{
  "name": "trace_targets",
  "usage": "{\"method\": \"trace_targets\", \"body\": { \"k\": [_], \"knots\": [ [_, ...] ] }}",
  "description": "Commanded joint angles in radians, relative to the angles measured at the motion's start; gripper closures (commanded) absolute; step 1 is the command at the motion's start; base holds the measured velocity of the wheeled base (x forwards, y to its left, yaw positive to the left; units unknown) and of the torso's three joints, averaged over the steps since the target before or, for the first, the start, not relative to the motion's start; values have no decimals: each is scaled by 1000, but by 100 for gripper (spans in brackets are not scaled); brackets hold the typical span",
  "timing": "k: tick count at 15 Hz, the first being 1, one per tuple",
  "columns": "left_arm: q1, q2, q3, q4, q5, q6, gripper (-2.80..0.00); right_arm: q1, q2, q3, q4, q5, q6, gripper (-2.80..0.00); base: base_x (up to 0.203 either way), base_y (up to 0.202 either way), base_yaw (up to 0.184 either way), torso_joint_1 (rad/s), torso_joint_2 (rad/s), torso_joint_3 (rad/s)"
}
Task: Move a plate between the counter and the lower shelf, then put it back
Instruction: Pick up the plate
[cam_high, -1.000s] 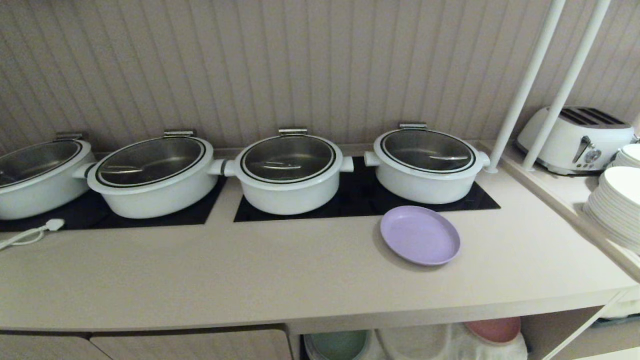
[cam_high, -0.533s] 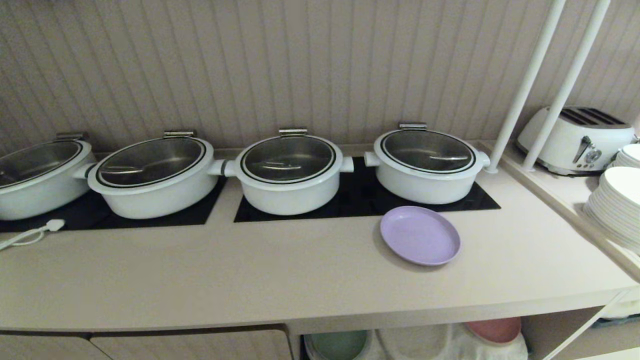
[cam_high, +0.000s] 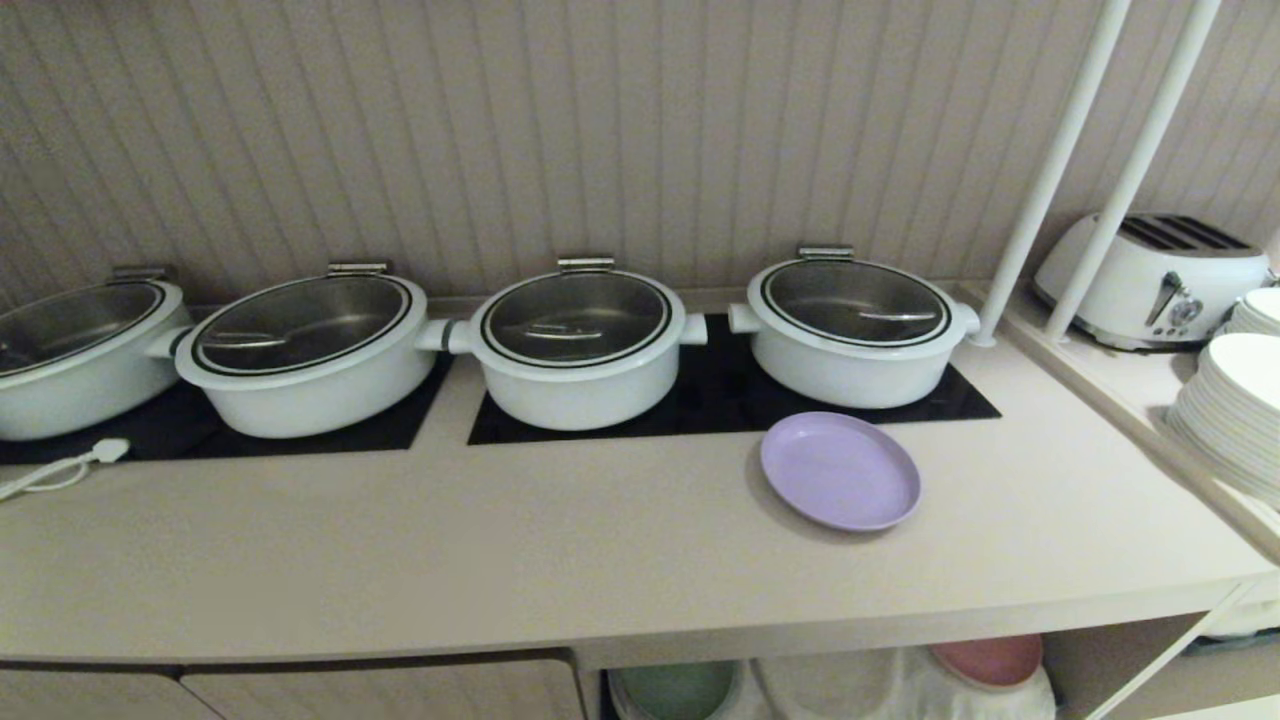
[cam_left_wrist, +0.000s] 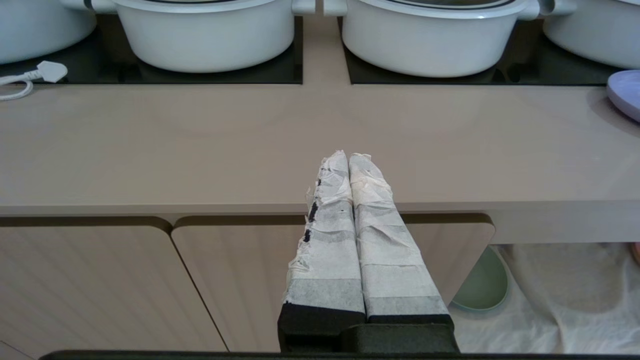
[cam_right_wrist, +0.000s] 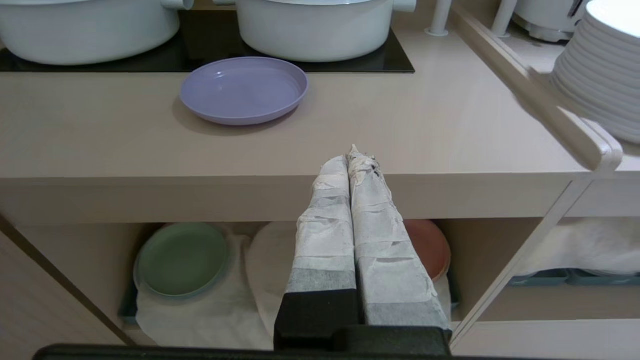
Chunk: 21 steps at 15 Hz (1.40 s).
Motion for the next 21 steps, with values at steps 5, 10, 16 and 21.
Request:
{"method": "trace_targets", "body": {
  "k": [5, 10, 16, 21],
  "knots": [
    [0, 0, 0, -1, 0, 0, 0, 1, 31, -194, 62, 4, -16, 0, 0, 0, 0, 0, 0, 0],
    [0, 0, 0, -2, 0, -2, 0, 24, 323, -384, 114, 5, -13, 0, 0, 0, 0, 0, 0, 0],
    [0, 0, 0, -2, 0, -13, 0, 36, 773, -554, 119, 7, 83, 0, 0, 0, 0, 0, 0, 0],
    [0, 0, 0, -2, 0, -14, 0, 15, 1182, -676, 129, 4, 177, 0, 0, 0, 0, 0, 0, 0]
  ]
}}
